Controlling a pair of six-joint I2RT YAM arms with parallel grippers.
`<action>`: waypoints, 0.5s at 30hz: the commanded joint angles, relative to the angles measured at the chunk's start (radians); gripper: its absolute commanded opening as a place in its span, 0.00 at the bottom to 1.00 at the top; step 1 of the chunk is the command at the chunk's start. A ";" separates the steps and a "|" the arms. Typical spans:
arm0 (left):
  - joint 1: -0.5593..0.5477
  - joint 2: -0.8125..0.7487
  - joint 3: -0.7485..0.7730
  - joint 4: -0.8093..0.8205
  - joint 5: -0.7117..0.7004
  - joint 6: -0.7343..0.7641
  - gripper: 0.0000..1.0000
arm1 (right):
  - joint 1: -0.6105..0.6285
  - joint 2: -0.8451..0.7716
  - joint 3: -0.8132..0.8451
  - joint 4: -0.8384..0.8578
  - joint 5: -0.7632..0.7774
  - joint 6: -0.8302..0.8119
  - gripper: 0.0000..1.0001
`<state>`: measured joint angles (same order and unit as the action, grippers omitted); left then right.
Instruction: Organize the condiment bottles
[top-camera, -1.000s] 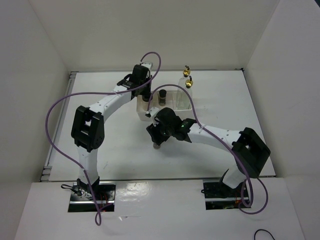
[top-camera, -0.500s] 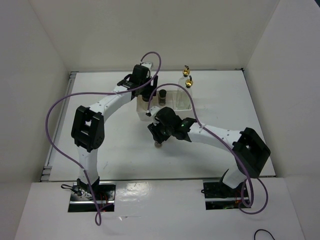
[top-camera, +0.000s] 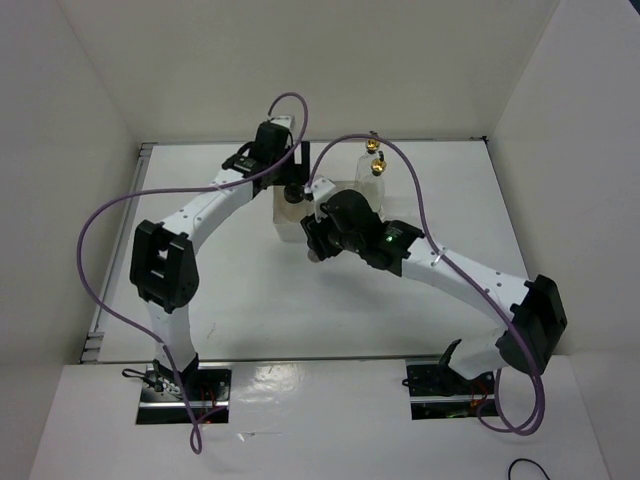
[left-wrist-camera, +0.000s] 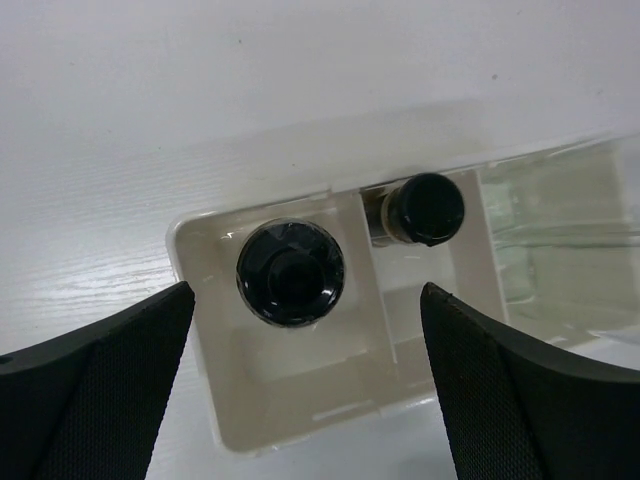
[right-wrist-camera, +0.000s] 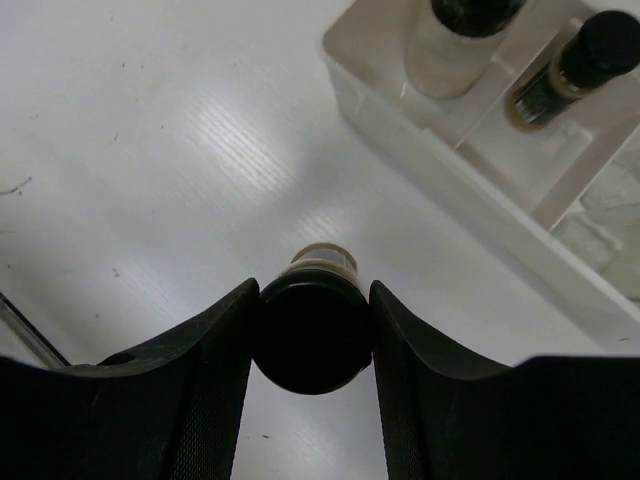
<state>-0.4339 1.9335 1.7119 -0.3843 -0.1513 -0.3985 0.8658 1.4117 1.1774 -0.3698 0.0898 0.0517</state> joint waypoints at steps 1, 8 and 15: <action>0.030 -0.135 0.066 0.015 0.007 -0.071 1.00 | -0.030 -0.019 0.071 -0.009 0.063 -0.019 0.14; 0.075 -0.219 0.084 0.015 0.079 -0.082 1.00 | -0.097 0.067 0.103 0.054 0.159 -0.069 0.14; 0.106 -0.304 0.008 0.028 0.130 -0.073 1.00 | -0.171 0.165 0.234 0.094 0.157 -0.059 0.14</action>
<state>-0.3397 1.6737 1.7554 -0.3756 -0.0719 -0.4587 0.7074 1.5581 1.3052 -0.3592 0.2230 0.0013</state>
